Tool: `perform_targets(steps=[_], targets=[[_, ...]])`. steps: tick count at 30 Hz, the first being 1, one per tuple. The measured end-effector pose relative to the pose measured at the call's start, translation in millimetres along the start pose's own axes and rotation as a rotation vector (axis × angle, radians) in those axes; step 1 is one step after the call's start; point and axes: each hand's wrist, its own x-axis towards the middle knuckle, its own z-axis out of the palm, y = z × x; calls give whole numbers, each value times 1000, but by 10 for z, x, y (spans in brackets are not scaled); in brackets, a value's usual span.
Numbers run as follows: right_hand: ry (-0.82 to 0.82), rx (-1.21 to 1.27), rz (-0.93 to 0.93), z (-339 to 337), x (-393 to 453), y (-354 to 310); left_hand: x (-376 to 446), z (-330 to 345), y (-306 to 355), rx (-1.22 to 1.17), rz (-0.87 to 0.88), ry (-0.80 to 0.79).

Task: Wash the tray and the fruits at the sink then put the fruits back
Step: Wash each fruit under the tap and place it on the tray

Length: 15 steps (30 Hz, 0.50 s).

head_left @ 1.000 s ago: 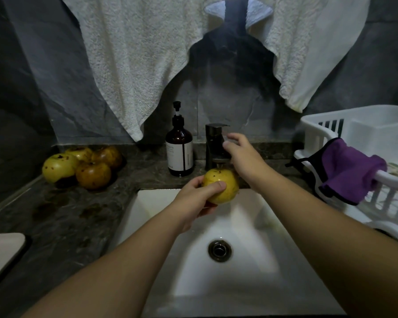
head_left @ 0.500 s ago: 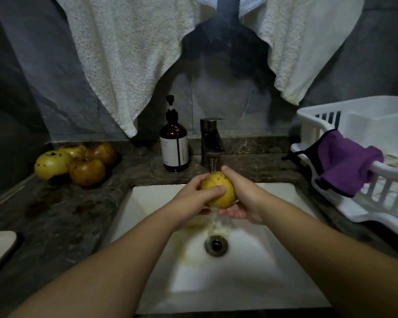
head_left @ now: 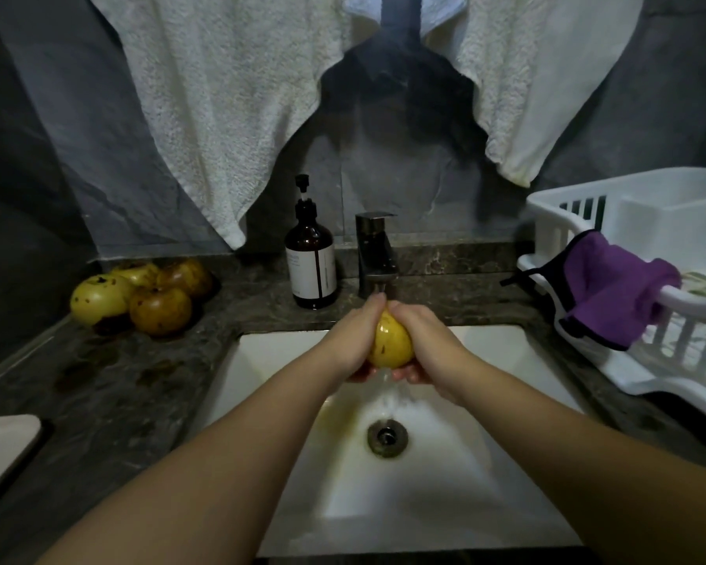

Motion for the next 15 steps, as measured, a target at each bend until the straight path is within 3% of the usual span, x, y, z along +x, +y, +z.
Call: perform_targets(steps=[2, 6, 10, 11, 15], targets=[[-1, -60, -38, 1, -9, 15, 1, 23, -44, -9, 4, 27], [-91, 19, 272, -24, -46, 17, 96, 53, -223, 220, 208, 72], [-29, -137, 65, -5, 15, 60, 92, 61, -197, -5, -89, -12], [-37, -143, 51, -5, 15, 73, 88, 55, -201, -10, -94, -14], [-122, 85, 273, -11, 13, 74, 149, 77, -225, 84, 103, 59]])
